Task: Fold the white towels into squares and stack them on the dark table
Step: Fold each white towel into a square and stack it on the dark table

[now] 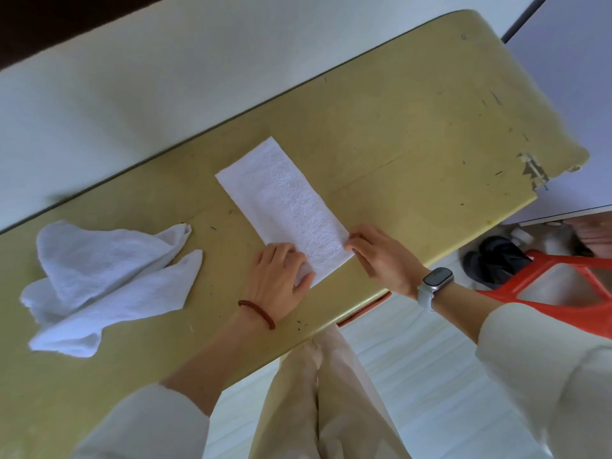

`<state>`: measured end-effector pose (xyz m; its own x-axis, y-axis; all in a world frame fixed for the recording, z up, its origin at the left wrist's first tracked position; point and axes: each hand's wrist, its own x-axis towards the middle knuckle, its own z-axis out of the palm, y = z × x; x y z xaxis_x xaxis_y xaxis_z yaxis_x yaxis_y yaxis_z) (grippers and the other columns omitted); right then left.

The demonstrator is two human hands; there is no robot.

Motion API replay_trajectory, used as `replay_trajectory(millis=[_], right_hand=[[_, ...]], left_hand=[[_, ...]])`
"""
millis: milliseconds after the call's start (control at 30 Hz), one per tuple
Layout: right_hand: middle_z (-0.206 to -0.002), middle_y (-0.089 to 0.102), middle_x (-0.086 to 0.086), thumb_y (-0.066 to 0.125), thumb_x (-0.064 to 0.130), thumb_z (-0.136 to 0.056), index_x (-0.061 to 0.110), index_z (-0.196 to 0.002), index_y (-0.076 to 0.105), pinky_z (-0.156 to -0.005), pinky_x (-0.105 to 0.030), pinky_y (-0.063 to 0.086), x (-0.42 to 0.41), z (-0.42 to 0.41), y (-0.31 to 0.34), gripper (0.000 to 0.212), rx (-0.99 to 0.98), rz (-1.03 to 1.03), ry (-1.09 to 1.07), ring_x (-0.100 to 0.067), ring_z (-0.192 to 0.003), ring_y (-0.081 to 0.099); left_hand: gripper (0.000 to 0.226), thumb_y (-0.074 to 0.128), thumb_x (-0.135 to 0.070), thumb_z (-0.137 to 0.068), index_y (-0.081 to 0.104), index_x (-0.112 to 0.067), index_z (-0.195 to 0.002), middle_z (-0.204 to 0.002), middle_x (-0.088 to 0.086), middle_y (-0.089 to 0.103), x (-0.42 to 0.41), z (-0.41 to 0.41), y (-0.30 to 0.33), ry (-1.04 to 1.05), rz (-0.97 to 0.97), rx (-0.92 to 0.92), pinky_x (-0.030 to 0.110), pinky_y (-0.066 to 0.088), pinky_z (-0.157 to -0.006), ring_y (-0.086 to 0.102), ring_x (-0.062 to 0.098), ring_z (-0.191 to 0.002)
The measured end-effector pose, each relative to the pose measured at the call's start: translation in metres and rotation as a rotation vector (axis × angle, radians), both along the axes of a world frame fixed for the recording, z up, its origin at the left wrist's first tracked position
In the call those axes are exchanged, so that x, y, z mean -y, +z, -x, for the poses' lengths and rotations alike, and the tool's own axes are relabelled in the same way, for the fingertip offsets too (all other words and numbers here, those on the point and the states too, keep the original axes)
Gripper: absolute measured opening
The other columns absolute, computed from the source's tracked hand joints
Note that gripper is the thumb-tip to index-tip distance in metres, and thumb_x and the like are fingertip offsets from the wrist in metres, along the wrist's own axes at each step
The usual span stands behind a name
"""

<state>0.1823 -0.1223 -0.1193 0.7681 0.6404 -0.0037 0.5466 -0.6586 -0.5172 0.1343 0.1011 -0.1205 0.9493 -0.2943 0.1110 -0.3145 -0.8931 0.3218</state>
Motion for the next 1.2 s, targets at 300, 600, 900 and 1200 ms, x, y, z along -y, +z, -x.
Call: replay_trajectory(millis=[300, 600, 900, 1200], right_hand=[[-0.084, 0.054, -0.014, 0.038, 0.006, -0.085, 0.003, -0.087, 0.055, -0.055, -0.035, 0.046, -0.003, 0.008, 0.003, 0.017, 0.062, -0.005, 0.073, -0.029, -0.067, 0.051], [-0.068, 0.055, -0.012, 0.028, -0.002, -0.074, -0.002, -0.076, 0.062, -0.038, -0.025, 0.038, -0.011, 0.006, 0.017, 0.034, 0.215, 0.060, 0.121, -0.025, -0.051, 0.049], [-0.090, 0.061, -0.014, 0.055, -0.009, -0.066, 0.003, -0.084, 0.053, -0.041, -0.022, 0.030, -0.015, 0.014, 0.020, 0.021, 0.164, 0.084, 0.095, -0.027, -0.057, 0.053], [-0.091, 0.063, -0.013, 0.048, -0.008, -0.078, 0.003, -0.109, 0.050, -0.047, -0.033, 0.051, -0.021, 0.021, 0.019, 0.033, -0.021, -0.017, 0.020, -0.029, -0.073, 0.062]], left_hand=[[0.041, 0.054, -0.054, -0.067, 0.050, -0.021, -0.091, -0.097, 0.002, 0.059, -0.005, 0.006, -0.006, 0.097, -0.045, -0.005, 0.034, 0.045, -0.074, 0.049, 0.019, -0.091], [0.014, 0.042, -0.011, -0.079, 0.044, -0.012, -0.092, -0.104, 0.014, 0.065, -0.019, 0.011, 0.002, -0.064, 0.071, 0.037, 0.039, 0.055, -0.078, 0.062, 0.031, -0.106], [0.020, 0.048, -0.011, -0.084, 0.067, -0.008, -0.081, -0.096, 0.005, 0.069, -0.023, 0.020, 0.001, -0.028, 0.124, 0.065, 0.033, 0.055, -0.066, 0.054, 0.018, -0.093], [0.029, 0.041, -0.031, -0.089, 0.057, -0.012, -0.104, -0.095, 0.006, 0.067, -0.032, 0.027, 0.015, 0.160, 0.374, -0.177, 0.029, 0.056, -0.065, 0.063, 0.014, -0.082]])
